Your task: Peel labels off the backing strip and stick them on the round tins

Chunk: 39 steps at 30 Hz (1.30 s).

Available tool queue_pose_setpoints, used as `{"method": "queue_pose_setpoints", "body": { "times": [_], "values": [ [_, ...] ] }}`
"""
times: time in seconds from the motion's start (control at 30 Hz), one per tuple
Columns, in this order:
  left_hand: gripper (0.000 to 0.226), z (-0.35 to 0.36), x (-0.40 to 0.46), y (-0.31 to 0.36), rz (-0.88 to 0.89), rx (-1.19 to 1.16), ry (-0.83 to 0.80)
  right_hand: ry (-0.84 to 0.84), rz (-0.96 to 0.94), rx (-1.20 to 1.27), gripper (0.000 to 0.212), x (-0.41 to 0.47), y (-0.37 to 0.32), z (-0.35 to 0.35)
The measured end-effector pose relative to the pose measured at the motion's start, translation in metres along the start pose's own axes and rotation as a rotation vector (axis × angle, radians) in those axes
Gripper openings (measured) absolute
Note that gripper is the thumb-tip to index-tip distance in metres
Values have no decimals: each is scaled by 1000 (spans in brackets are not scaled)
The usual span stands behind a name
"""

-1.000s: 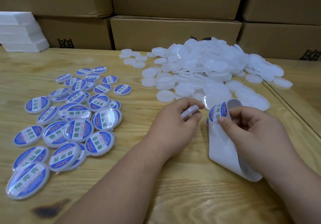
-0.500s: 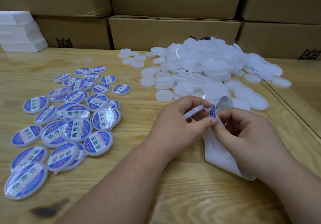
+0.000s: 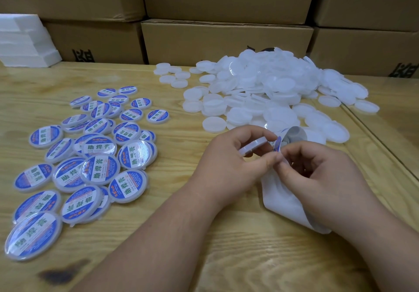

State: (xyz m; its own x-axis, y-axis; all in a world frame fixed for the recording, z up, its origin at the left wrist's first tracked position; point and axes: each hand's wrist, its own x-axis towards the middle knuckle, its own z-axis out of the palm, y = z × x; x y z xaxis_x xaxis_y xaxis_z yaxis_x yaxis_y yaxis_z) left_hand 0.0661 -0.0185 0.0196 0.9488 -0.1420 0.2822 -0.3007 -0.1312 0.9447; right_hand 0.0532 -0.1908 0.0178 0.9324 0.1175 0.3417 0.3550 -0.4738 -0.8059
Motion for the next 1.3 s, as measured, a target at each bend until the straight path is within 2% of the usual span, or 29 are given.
{"method": "queue_pose_setpoints", "body": {
  "times": [0.23, 0.47, 0.8, 0.97, 1.13, 1.23, 1.3],
  "values": [
    [22, -1, 1, -1, -4, -3, 52, -9, 17, 28, 9, -1, -1, 0],
    [22, -2, 0, 1, -3, -20, 9, 3, 24, 78, 10, 1, -1, 1],
    [25, -2, 0, 1, 8, 12, 14, -2, 17, 20, 17, -1, 0, -2],
    [22, -4, 2, 2, 3, 30, 131, 22, 27, -6, 18, -1, -3, -3],
    [25, -8, 7, 2, -82, -126, 295, 113, 104, 21, 21, 2, 1, -3],
    [26, -12, 9, 2, -116, -186, 299, 175, 136, 12, 22, 3, 4, -4],
    [28, -13, 9, 2, -123, -208, 286, 213, 87, -8, 29, 3, 1, -4]
  ]
}}
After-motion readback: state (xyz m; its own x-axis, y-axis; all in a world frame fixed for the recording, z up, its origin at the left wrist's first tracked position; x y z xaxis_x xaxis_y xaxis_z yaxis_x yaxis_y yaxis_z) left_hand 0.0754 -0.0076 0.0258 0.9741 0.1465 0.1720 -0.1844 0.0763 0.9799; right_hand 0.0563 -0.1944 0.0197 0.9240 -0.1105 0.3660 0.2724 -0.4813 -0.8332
